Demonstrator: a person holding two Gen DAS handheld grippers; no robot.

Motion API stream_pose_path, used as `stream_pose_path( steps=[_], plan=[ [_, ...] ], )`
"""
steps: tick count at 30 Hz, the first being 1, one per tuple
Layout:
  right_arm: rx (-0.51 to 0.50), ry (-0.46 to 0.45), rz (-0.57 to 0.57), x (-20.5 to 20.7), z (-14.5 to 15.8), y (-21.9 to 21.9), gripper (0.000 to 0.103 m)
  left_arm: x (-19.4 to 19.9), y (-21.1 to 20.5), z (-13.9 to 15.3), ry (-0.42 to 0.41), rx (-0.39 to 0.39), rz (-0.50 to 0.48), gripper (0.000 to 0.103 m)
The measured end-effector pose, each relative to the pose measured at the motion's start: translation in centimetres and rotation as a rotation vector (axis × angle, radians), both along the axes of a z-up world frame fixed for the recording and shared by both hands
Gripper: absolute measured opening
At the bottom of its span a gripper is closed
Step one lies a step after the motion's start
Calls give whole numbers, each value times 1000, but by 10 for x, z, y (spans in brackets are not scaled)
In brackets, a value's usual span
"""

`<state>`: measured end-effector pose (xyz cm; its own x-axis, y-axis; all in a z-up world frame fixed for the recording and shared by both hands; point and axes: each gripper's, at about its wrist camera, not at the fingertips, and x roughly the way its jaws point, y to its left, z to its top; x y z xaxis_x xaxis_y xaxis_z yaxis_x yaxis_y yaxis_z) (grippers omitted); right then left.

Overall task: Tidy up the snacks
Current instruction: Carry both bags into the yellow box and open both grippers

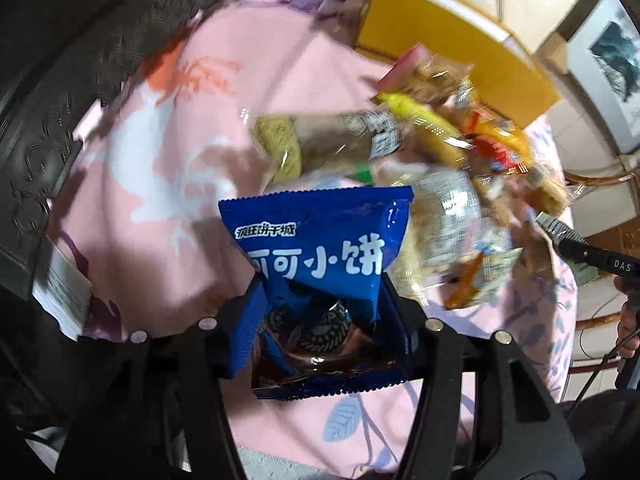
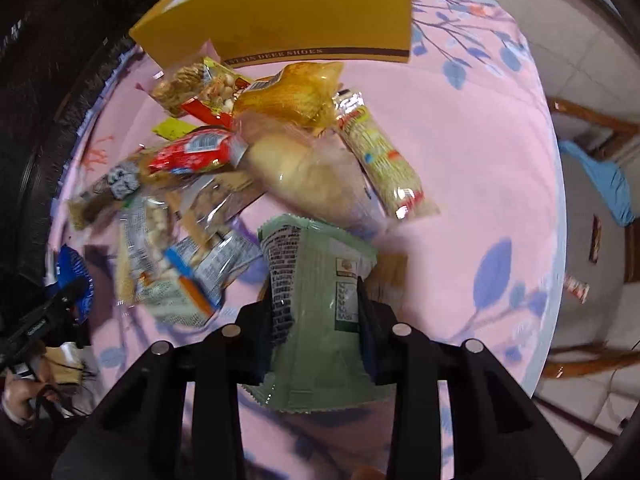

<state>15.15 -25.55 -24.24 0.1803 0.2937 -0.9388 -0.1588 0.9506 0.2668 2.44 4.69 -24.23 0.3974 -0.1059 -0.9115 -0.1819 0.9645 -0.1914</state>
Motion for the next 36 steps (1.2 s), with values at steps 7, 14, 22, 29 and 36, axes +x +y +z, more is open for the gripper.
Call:
stream_pose_path(
  steps=[7, 14, 22, 29, 36],
  plan=[
    [112, -104, -50, -8, 58, -14, 35, 19, -5, 58, -144, -27, -99, 55],
    [175, -328, -48, 29, 128, -3, 35, 92, -22, 147, -349, -87, -191, 55],
    [156, -595, -18, 113, 172, 24, 36, 213, -39, 202, -482, -9, -223, 55],
    [-56, -642, -7, 189, 133, 60, 71, 319, -49, 161, -385, 64, -109, 90],
    [52, -602, -52, 147, 112, 32, 72, 274, -32, 152, -427, 62, -115, 94]
  ],
)
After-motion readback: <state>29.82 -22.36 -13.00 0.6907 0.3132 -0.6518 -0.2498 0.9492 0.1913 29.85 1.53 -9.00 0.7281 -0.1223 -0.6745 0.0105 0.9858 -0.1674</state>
